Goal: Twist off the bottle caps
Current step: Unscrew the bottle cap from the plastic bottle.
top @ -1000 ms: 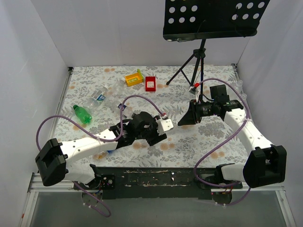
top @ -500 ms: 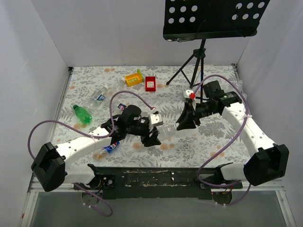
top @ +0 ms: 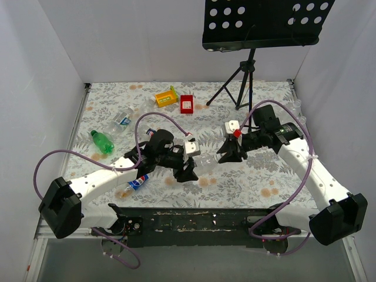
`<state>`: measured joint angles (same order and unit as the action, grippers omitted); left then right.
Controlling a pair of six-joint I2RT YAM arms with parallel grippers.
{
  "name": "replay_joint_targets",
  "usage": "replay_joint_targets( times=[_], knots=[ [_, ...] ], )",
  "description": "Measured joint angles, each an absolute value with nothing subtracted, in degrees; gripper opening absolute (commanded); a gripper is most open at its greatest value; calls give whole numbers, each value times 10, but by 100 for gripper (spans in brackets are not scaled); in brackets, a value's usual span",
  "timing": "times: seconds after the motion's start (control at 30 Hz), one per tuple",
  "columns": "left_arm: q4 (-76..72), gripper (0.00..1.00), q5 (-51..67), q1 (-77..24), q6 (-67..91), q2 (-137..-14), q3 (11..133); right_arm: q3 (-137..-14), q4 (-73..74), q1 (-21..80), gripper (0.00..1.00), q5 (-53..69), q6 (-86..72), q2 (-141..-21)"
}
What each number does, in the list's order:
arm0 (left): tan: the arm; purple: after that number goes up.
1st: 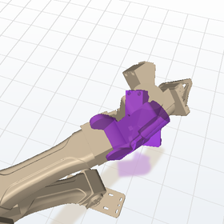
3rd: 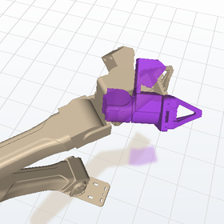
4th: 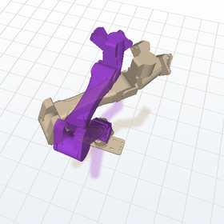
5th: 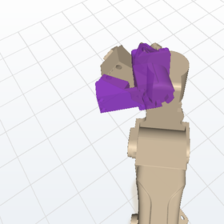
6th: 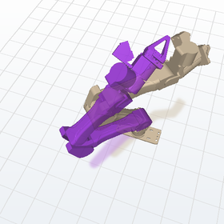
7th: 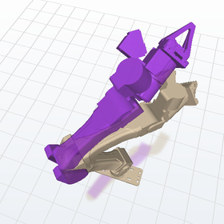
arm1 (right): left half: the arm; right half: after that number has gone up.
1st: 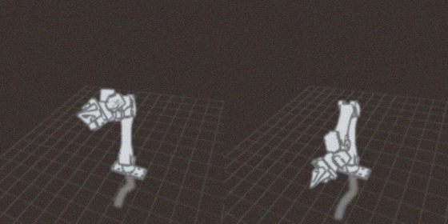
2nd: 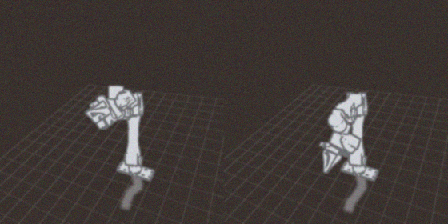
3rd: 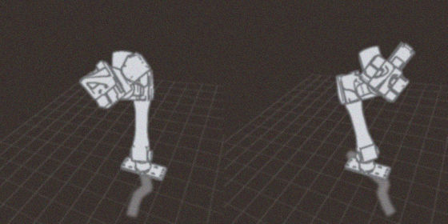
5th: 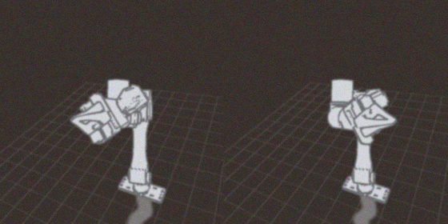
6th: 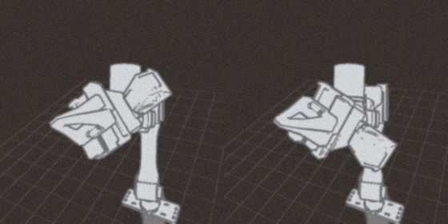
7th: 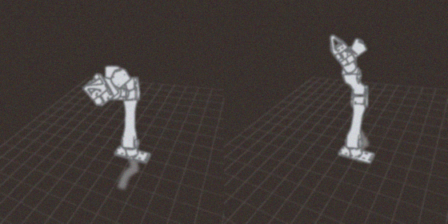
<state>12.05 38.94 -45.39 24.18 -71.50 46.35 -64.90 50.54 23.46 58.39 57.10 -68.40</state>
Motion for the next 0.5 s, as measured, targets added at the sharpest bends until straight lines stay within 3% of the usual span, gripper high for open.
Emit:
replay_joint_targets(
  times=[0.03,0.1,0.2,0.3,0.5],
  knots=[
    [120,13,382,-454,240,-715,463,-649,497,235,58,580,556,-684],
    [121,13,367,-454,238,-710,463,-649,481,236,70,568,519,-684],
    [134,13,344,-454,234,-697,463,-656,461,235,79,544,471,-687],
    [141,13,328,-454,230,-688,463,-696,467,234,86,527,441,-704],
    [154,13,293,-454,227,-666,461,-770,480,231,88,511,419,-720]
  ],
)
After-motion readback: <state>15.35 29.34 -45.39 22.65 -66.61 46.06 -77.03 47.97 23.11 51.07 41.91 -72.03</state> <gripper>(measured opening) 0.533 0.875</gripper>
